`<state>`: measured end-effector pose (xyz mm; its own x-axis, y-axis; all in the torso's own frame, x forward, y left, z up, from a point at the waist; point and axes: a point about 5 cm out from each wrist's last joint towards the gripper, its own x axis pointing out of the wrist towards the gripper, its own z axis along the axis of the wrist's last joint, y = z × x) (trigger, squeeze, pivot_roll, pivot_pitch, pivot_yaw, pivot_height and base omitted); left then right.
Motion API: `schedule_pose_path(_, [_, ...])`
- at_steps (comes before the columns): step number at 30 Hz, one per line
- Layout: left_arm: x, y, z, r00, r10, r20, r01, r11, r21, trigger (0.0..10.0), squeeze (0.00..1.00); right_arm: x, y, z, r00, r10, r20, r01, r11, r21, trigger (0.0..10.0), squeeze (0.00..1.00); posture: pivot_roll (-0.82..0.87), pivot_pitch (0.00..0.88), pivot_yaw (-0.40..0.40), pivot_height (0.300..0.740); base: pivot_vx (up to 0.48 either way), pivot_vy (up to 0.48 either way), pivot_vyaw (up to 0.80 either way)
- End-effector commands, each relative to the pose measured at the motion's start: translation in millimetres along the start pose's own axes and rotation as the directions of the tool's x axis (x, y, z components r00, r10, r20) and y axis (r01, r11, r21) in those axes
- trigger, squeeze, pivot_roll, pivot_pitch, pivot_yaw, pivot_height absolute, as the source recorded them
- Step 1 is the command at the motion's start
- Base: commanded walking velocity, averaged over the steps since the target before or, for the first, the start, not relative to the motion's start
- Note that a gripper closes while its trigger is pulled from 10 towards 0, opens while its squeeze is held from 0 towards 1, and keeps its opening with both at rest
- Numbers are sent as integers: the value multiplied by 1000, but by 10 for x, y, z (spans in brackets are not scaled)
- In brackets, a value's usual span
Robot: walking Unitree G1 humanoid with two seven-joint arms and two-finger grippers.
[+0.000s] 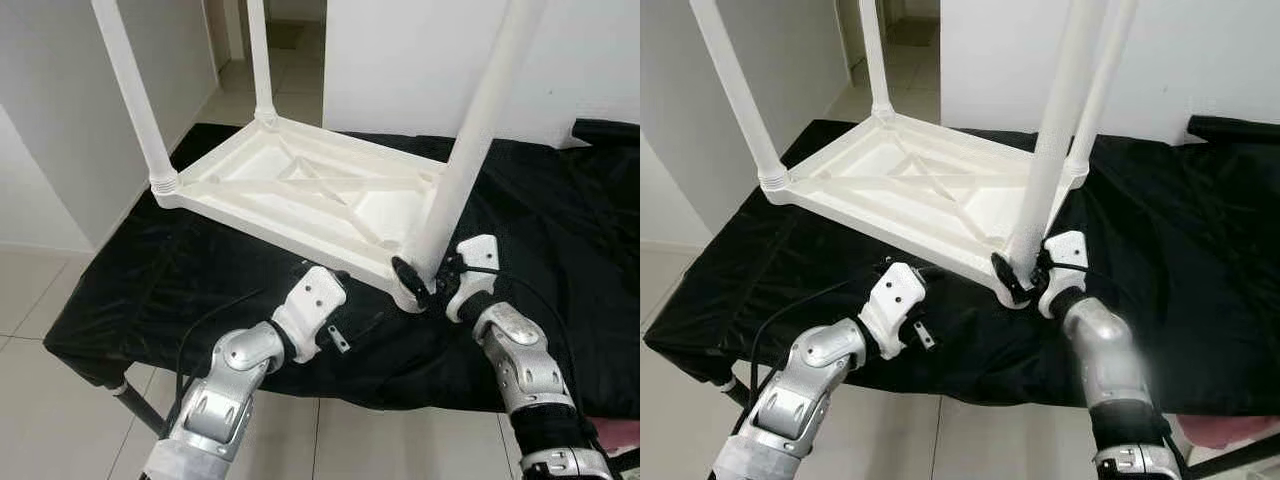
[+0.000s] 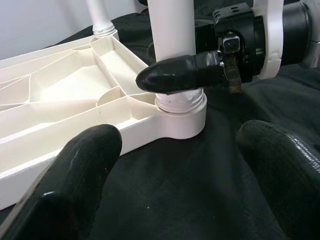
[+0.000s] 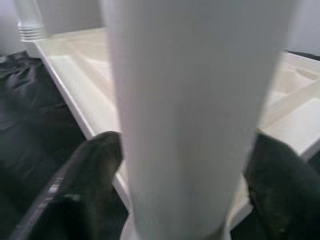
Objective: Building children table
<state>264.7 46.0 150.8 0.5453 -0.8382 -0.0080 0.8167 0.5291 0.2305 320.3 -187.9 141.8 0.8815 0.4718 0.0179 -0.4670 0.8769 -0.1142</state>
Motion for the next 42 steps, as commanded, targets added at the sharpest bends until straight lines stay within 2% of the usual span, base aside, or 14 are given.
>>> schedule_pose_path(1, [-29, 73, 3, 997, 77, -9, -77, 997, 9, 10000, 0, 47, 8, -56, 993, 106, -52, -107, 994, -23, 1647, 0, 5, 21, 10, 740, 0, 0, 0])
schedule_pose_path(2, [-39, 94, 3, 996, 86, -10, -86, 996, 12, 10000, 0, 61, 5, -86, 987, 143, -77, -145, 989, -32, 0, 0, 9, 20, 5, 740, 0, 0, 0])
schedule_pose_path(12, [-9, 24, 19, 996, 89, -3, -89, 996, 10, 10000, 0, 76, -27, -202, 972, 198, -126, -202, 979, -19, 0, 0, 33, 19, -4, 740, 0, 0, 0])
schedule_pose_path(13, [-17, 26, 16, 995, 95, -5, -95, 995, 10, 10000, 0, 76, -25, -214, 973, 193, -128, -196, 981, -12, 10000, 0, 42, 21, -7, 740, 0, 0, 0])
schedule_pose_path(18, [-73, 71, 8, 993, 121, -13, -121, 993, 12, 10000, 0, 95, -13, -209, 988, 111, -107, -107, 994, 36, 10000, 0, 55, 23, -16, 740, 0, 0, 0])
schedule_pose_path(21, [-94, 112, -4, 991, 135, -17, -135, 991, 19, 10000, 0, 116, 3, -174, 997, 21, -73, -16, 997, 73, 10000, 0, 48, 15, -26, 740, 0, 0, 0])
schedule_pose_path(26, [-29, 144, -3, 989, 149, -9, -149, 989, 20, 10000, 0, 131, 93, -150, 998, -48, -38, 51, 994, 101, 10000, 0, 24, 13, -23, 740, 0, 0, 0])
schedule_pose_path(29, [28, 113, 9, 990, 142, 3, -142, 990, 14, 10000, 0, 115, 119, -212, 983, -175, -49, 179, 977, 114, 10000, 0, 10, 5, -13, 740, 0, 0, 0])
schedule_pose_path(31, [28, 113, 9, 990, 142, 3, -142, 990, 14, 10000, 0, 115, 119, -212, 983, -175, -49, 179, 977, 114, 10000, 0, 10, 5, -13, 740, 0, 0, 0])
schedule_pose_path(33, [47, 90, 8, 992, 125, 5, -125, 992, 16, 10000, 0, 105, 146, -244, 955, -289, -61, 295, 945, 140, 10000, 0, -1, 1, 4, 740, 0, 0, 0])
schedule_pose_path(34, [47, 90, 8, 992, 125, 5, -125, 992, 16, 10000, 0, 105, 146, -244, 955, -289, -61, 295, 945, 140, 10000, 0, -1, 1, 4, 740, 0, 0, 0])
schedule_pose_path(36, [46, 106, 19, 993, 115, 4, -115, 993, 19, 10000, 0, 100, 211, -213, 925, -377, -47, 379, 910, 167, 10000, 0, -1, 0, 16, 740, 0, 0, 0])
schedule_pose_path(39, [42, 114, 26, 994, 113, 5, -113, 993, 18, 10000, 0, 95, 241, -196, 914, -402, -45, 403, 898, 177, 10000, 0, -1, 1, 19, 740, 0, 0, 0])
schedule_pose_path(42, [21, 122, 17, 995, 102, 0, -102, 995, 15, 10000, 0, 57, 324, -195, 850, -520, -83, 526, 837, 150, 10000, 0, -5, 7, 28, 740, 0, 0, 0])
